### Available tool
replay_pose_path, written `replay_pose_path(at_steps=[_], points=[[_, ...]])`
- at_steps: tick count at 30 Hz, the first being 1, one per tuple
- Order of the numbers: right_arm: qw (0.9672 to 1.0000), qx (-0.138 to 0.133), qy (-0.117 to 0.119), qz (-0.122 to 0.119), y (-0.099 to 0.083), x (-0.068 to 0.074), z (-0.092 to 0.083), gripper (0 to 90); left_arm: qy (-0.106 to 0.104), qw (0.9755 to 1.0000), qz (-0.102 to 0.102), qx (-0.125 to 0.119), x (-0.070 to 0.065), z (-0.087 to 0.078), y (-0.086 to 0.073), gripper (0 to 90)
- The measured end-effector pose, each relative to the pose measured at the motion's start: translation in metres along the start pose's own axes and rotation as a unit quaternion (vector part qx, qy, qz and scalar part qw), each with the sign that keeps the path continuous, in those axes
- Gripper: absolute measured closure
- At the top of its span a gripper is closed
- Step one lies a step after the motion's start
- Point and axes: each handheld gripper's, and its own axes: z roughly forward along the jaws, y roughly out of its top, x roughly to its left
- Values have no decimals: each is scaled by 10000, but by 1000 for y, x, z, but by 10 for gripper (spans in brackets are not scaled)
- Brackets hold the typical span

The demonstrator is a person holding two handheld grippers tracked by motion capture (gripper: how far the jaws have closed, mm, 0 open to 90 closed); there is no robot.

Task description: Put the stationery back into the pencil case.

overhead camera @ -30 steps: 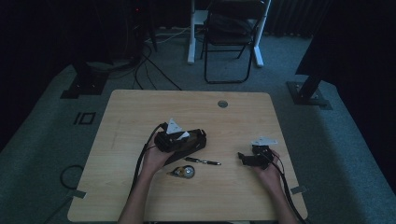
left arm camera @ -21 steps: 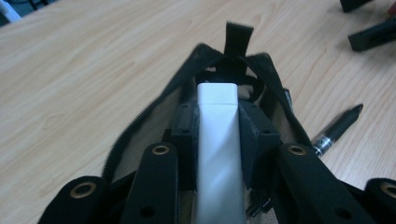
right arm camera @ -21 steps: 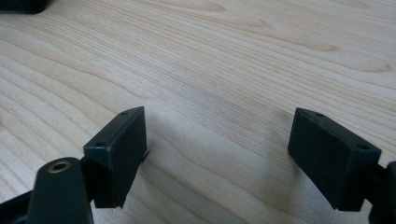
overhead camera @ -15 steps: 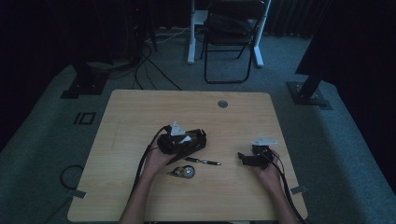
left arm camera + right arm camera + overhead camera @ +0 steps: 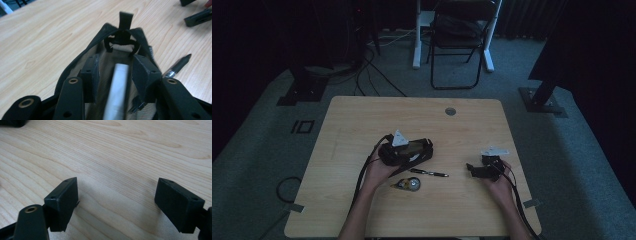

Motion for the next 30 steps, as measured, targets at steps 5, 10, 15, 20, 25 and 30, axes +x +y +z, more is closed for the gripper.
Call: replay_pose_path(at_steps=[5, 10, 15, 20, 25, 30], points=[[10000, 0, 0, -1, 0, 0, 0, 190, -98, 9998, 95, -117, -6, -10, 3, 571], [10000, -1, -1, -2, 0, 0, 0, 190, -146, 9996, 135, -209, -11, -16, 5, 571], [10000, 0, 0, 0, 0, 0, 0, 190, -201, 9992, 210, -264, -17, -22, 6, 570], [10000, -1, 0, 1, 0, 0, 0, 190, -271, 9989, 263, -259, -21, -26, 6, 561], [10000, -1, 0, 1, 0, 0, 0, 190, -327, 9986, 315, -268, -25, -29, 6, 556], [10000, -1, -1, 2, 0, 0, 0, 190, -392, 9981, 351, -327, -29, -33, 7, 556]])
